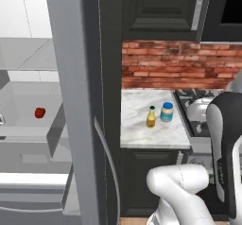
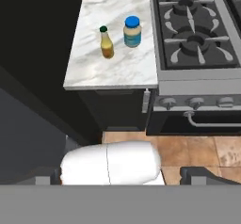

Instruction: Place the mustard and mayonnaise from the counter to the top shelf of the fridge. If the existing items in the fridge are on the top shelf, move them to other shelves.

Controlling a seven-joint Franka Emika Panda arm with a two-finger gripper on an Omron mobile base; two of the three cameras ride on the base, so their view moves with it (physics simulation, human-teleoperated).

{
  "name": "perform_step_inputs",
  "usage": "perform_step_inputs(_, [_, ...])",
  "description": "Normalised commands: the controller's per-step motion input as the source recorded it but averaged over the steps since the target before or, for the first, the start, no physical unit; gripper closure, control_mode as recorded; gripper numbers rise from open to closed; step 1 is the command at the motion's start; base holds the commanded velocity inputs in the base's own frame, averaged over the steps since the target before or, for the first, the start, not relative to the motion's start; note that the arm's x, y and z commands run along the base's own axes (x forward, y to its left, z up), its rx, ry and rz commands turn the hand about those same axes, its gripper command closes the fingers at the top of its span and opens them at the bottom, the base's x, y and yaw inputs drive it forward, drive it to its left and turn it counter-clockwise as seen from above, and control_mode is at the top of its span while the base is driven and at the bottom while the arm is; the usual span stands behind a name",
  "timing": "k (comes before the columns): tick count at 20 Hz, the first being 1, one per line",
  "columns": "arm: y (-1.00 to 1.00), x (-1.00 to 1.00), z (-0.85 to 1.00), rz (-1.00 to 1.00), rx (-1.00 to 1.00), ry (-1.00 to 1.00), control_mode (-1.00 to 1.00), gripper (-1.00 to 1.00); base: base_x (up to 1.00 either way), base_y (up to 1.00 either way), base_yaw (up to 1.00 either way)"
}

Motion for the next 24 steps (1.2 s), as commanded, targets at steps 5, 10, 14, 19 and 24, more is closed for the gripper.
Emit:
perform_step_inputs(5, [0.14, 1.00, -0.35, 0.08, 0.00, 0.03, -1.00, -1.00, 0.00, 0.00, 0.00])
perform_step_inputs(10, [0.02, 1.00, -0.61, 0.12, 0.00, 0.08, -1.00, -1.00, 0.00, 0.00, 0.00])
perform_step_inputs(14, [0.04, 1.00, -0.91, 0.14, 0.00, 0.14, -1.00, -1.00, 0.00, 0.00, 0.00])
perform_step_inputs(19, [0.00, 0.99, -0.72, 0.03, -0.01, 0.15, -1.00, -1.00, 0.00, 0.00, 0.00])
perform_step_inputs(24, [-0.11, 0.87, -0.53, -0.03, -0.02, 0.16, -1.00, -1.00, 0.00, 0.00, 0.00])
